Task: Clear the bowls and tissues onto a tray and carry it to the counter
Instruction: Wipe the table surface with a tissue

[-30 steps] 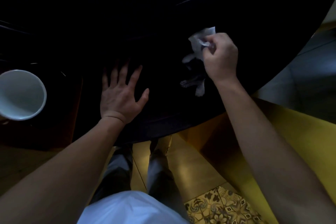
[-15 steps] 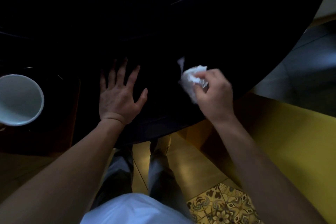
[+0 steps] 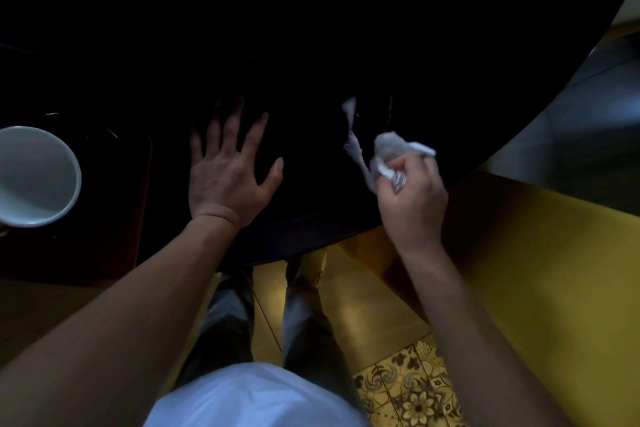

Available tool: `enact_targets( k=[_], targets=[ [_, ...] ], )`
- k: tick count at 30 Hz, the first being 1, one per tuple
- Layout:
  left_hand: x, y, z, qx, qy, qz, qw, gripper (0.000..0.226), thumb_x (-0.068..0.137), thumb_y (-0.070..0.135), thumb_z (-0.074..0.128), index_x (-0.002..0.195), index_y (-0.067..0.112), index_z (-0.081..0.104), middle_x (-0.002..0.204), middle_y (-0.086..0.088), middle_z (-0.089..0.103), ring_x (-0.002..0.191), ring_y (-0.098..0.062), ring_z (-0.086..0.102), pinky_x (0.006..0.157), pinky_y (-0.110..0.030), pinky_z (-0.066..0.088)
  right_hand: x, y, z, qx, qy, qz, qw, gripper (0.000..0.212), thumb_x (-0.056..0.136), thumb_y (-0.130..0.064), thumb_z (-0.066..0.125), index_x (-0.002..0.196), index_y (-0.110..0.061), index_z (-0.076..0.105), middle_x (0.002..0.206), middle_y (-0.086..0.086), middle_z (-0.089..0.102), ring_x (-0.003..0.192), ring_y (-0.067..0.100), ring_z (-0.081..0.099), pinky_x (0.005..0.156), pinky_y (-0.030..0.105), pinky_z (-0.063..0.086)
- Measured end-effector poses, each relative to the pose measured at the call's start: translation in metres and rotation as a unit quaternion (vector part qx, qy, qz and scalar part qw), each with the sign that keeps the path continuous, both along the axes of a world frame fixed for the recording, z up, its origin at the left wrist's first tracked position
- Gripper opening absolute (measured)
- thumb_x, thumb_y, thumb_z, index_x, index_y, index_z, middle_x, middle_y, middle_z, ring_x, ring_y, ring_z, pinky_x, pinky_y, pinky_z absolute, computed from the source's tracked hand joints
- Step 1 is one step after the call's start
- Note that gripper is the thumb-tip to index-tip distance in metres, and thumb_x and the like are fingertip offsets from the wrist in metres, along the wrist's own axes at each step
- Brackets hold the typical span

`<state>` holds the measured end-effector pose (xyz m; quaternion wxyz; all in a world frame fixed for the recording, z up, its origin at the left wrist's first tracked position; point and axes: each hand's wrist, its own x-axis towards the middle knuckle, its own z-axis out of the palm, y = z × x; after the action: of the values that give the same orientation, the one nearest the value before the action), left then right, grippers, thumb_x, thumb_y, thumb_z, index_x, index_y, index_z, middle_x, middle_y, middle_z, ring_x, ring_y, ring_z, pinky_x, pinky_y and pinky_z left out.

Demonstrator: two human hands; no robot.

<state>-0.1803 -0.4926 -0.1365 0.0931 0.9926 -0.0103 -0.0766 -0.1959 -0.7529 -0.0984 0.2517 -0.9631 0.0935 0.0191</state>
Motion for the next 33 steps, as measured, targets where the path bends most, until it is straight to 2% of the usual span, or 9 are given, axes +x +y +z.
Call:
enact_targets(
  k=[2,7,10,12,16,22,26,30,33],
  targets=[
    [0.000,0.001,0.000,0.001,-0.001,0.001,1.000,0.076,0.093,0.064,0.034,0.160,0.029,0.022,0.169,-0.010,0.015,0.156,-0.036,0.009,0.124,-0.059,0.007,-0.019,0.015,0.001,0.009,0.010,-0.004,1.000,0.014,0.087,-0.019,0.069,0.097,-0.013,0.060,0.099,0.007,0.057,0.085,0.024,0.059,0.067,0.041,0.052],
    [0.000,0.000,0.000,0.007,-0.003,-0.005,1.000,0.076,0.092,0.063,0.033,0.160,0.028,0.023,0.169,-0.011,0.016,0.155,-0.037,0.011,0.124,-0.058,0.008,-0.028,0.040,0.004,0.054,0.019,0.015,0.998,0.012,0.086,-0.019,0.072,0.090,-0.015,0.062,0.095,0.001,0.058,0.081,0.019,0.059,0.066,0.026,0.044],
    [0.000,0.000,0.000,0.005,-0.008,-0.003,1.000,0.076,0.093,0.063,0.033,0.159,0.027,0.024,0.169,-0.011,0.017,0.155,-0.037,0.014,0.123,-0.059,0.010,-0.025,0.037,0.009,0.091,0.017,0.051,0.994,0.009,0.088,-0.020,0.071,0.091,-0.015,0.065,0.094,-0.002,0.059,0.078,0.013,0.059,0.062,0.028,0.050],
    [-0.002,0.001,0.000,0.009,-0.011,-0.004,1.000,0.076,0.093,0.064,0.032,0.159,0.027,0.023,0.169,-0.011,0.017,0.155,-0.037,0.014,0.123,-0.059,0.011,-0.012,0.026,0.014,0.088,-0.024,0.046,0.995,0.011,0.087,-0.016,0.071,0.097,-0.013,0.068,0.099,0.002,0.063,0.085,0.016,0.063,0.071,0.031,0.054],
    [-0.004,0.003,0.001,-0.007,-0.024,-0.008,1.000,0.080,0.095,0.065,0.033,0.160,0.020,0.018,0.168,-0.014,0.018,0.156,-0.036,0.012,0.124,-0.059,0.010,0.048,0.008,0.022,0.061,-0.112,0.013,0.992,0.021,0.090,-0.018,0.066,0.111,-0.015,0.071,0.108,0.006,0.069,0.098,0.020,0.066,0.085,0.021,0.047],
    [-0.046,0.025,0.000,-0.017,-0.052,0.053,0.997,0.077,0.099,0.060,0.034,0.161,0.016,0.021,0.169,-0.016,0.013,0.157,-0.032,0.006,0.127,-0.052,0.005,0.107,0.024,-0.004,-0.019,-0.055,0.109,0.992,0.040,0.090,-0.021,0.053,0.127,-0.015,0.067,0.115,0.014,0.065,0.106,0.034,0.062,0.089,0.041,0.051],
    [-0.062,0.026,-0.007,0.005,-0.052,0.044,0.998,0.073,0.101,0.057,0.035,0.159,0.014,0.026,0.169,-0.016,0.014,0.158,-0.032,0.006,0.127,-0.051,0.006,0.068,0.030,-0.010,-0.043,-0.050,0.168,0.984,0.039,0.090,-0.024,0.052,0.124,-0.012,0.066,0.112,0.016,0.062,0.101,0.034,0.061,0.084,0.039,0.049],
    [-0.059,0.023,-0.005,0.010,-0.061,0.053,0.997,0.073,0.099,0.056,0.037,0.158,0.013,0.030,0.168,-0.017,0.017,0.157,-0.034,0.011,0.126,-0.053,0.010,0.006,0.045,-0.007,-0.001,-0.020,0.219,0.976,0.035,0.093,-0.017,0.058,0.126,-0.012,0.065,0.114,0.009,0.061,0.102,0.024,0.059,0.087,0.030,0.049],
    [-0.058,0.022,-0.005,0.004,-0.068,0.053,0.996,0.073,0.098,0.055,0.039,0.157,0.012,0.033,0.168,-0.018,0.020,0.156,-0.035,0.013,0.126,-0.054,0.012,-0.001,0.039,0.006,0.042,-0.015,0.222,0.974,0.033,0.094,-0.014,0.060,0.127,-0.013,0.066,0.113,0.006,0.062,0.101,0.021,0.060,0.085,0.034,0.055]
  ],
)
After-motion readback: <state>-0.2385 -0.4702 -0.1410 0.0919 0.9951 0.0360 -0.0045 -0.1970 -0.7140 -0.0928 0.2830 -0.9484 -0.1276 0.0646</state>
